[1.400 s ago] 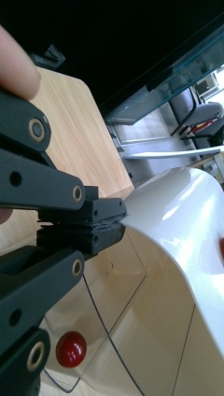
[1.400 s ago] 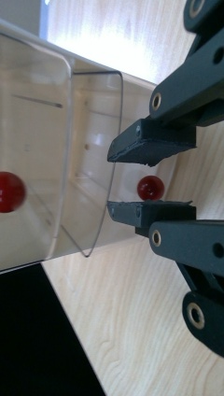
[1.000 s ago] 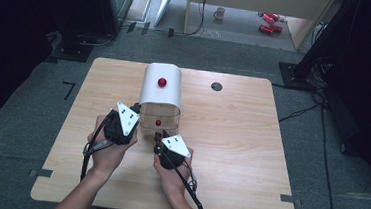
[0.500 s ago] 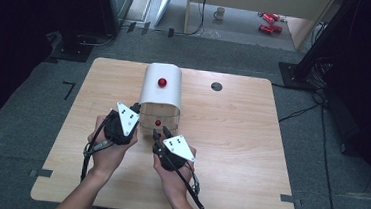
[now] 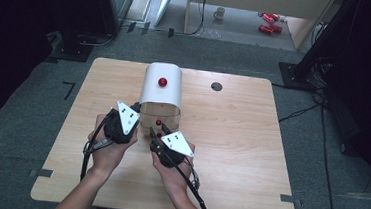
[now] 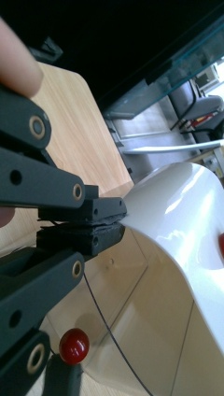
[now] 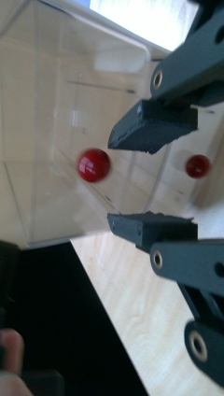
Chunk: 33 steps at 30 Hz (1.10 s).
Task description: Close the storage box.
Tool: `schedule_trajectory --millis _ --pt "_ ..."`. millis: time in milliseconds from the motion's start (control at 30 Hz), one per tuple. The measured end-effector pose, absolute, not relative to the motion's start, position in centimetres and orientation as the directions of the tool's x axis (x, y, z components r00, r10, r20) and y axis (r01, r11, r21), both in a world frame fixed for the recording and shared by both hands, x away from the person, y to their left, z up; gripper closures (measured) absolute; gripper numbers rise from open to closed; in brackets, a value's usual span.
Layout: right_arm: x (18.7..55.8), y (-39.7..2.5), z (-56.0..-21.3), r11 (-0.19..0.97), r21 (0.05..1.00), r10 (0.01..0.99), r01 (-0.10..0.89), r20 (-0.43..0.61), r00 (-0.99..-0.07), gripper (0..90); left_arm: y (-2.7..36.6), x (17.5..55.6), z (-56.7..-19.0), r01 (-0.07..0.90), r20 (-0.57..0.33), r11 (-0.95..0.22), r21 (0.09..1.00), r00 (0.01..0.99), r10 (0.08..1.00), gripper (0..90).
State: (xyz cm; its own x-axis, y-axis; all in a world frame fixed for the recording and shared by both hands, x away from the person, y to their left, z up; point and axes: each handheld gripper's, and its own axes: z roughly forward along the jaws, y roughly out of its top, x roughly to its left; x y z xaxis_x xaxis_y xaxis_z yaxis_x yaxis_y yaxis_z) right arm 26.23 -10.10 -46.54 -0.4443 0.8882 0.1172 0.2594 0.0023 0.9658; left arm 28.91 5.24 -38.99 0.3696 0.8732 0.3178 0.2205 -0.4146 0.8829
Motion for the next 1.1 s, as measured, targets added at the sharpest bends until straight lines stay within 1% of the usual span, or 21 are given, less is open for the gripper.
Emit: schedule_trajectory --millis 33,67,100,133,167,200,267,300,333,367,400,433,467,567,633,700,767,833,867,1067,1100 --pt "26.1 -10.2 -46.7 0.019 0.967 0.886 0.254 0.101 -0.453 54.7 5.5 28.9 -39.0 0.198 0.307 -0.401 0.895 0.379 0.873 84.4" --pt "25.8 -10.4 -46.8 0.034 0.967 0.885 0.253 0.088 -0.457 52.3 5.6 28.9 -38.9 0.186 0.294 -0.387 0.903 0.389 0.873 77.4" --pt "25.6 -10.7 -46.8 0.039 0.966 0.884 0.255 0.085 -0.459 49.4 5.7 28.9 -38.7 0.178 0.276 -0.371 0.911 0.406 0.871 72.6" --pt "25.6 -10.7 -46.8 0.039 0.966 0.884 0.255 0.085 -0.459 49.4 5.7 28.9 -38.7 0.178 0.276 -0.371 0.911 0.406 0.871 67.5" --pt "25.4 -11.4 -47.0 0.054 0.965 0.889 0.258 0.071 -0.452 41.1 5.8 28.8 -38.6 0.173 0.25 -0.348 0.921 0.422 0.871 61.2" --pt "25.4 -11.4 -47.0 0.054 0.965 0.889 0.258 0.071 -0.452 41.1 6.0 28.8 -38.4 0.164 0.233 -0.332 0.929 0.438 0.868 61.2" --pt "25.3 -12.5 -47.1 0.06 0.962 0.894 0.267 0.067 -0.442 34.9 6.3 28.6 -38.3 0.153 0.217 -0.318 0.936 0.462 0.86 48.3" --pt "25.2 -13.1 -47.2 0.062 0.96 0.896 0.273 0.067 -0.44 32.1 6.5 28.5 -38.2 0.16 0.198 -0.305 0.939 0.473 0.859 43.1" --pt "25.1 -14.4 -47.2 0.063 0.956 0.897 0.287 0.072 -0.436 26.5 6.7 28.4 -38.1 0.182 0.174 -0.29 0.94 0.475 0.862 31.4" --pt "25.1 -14.4 -47.2 0.063 0.956 0.897 0.287 0.072 -0.436 26.5 7.0 28.3 -38.1 0.201 0.146 -0.272 0.941 0.483 0.863 31.4" --pt "24.9 -15.7 -47.1 0.079 0.954 0.899 0.291 0.058 -0.435 20.7 7.3 28.3 -38.1 0.22 0.12 -0.257 0.941 0.492 0.862 20.3" --pt "24.8 -16.2 -47.1 0.096 0.951 0.903 0.293 0.041 -0.429 15.3 7.6 28.3 -38.2 0.238 0.098 -0.245 0.94 0.499 0.861 16.6" --pt "24.7 -16.8 -47.0 0.106 0.947 0.907 0.302 0.032 -0.42 11.5 8.3 28.1 -38.4 0.264 0.051 -0.218 0.939 0.521 0.852 14.5" --pt "24.3 -18.6 -46.9 0.125 0.942 0.905 0.31 0.02 -0.425 3.4 9.0 28.0 -38.9 0.278 0.03 -0.205 0.938 0.525 0.85 8.6" --pt "24.2 -19.2 -46.9 0.141 0.941 0.903 0.308 0.006 -0.43 2.6 9.7 27.8 -39.4 0.303 0.001 -0.187 0.935 0.524 0.852 7.5" --pt "24.1 -21.1 -47.2 0.157 0.934 0.898 0.32 0.0 -0.439 0.0 10.6 27.5 -40.4 0.328 0.004 -0.194 0.924 0.501 0.865 1.0" --pt "24.2 -21.8 -47.3 0.157 0.931 0.9 0.329 0.003 -0.436 0.0 10.9 27.4 -40.8 0.338 0.005 -0.198 0.92 0.495 0.869 0.3" --pt "24.4 -23.7 -47.8 0.141 0.919 0.918 0.368 0.017 -0.395 0.0 11.6 27.3 -41.6 0.359 0.006 -0.205 0.911 0.486 0.874 0.0" --pt "24.4 -23.7 -47.8 0.141 0.919 0.918 0.368 0.017 -0.395 0.0 12.0 27.3 -42.1 0.369 0.004 -0.207 0.906 0.481 0.877 0.0" --pt "24.6 -27.8 -48.7 0.123 0.907 0.948 0.402 0.012 -0.317 0.0 13.6 27.0 -43.9 0.405 0.001 -0.214 0.889 0.466 0.885 0.0" --pt "24.6 -27.8 -48.7 0.123 0.907 0.948 0.402 0.012 -0.317 0.0 13.9 26.9 -44.1 0.41 -0.001 -0.213 0.887 0.464 0.886 0.0"
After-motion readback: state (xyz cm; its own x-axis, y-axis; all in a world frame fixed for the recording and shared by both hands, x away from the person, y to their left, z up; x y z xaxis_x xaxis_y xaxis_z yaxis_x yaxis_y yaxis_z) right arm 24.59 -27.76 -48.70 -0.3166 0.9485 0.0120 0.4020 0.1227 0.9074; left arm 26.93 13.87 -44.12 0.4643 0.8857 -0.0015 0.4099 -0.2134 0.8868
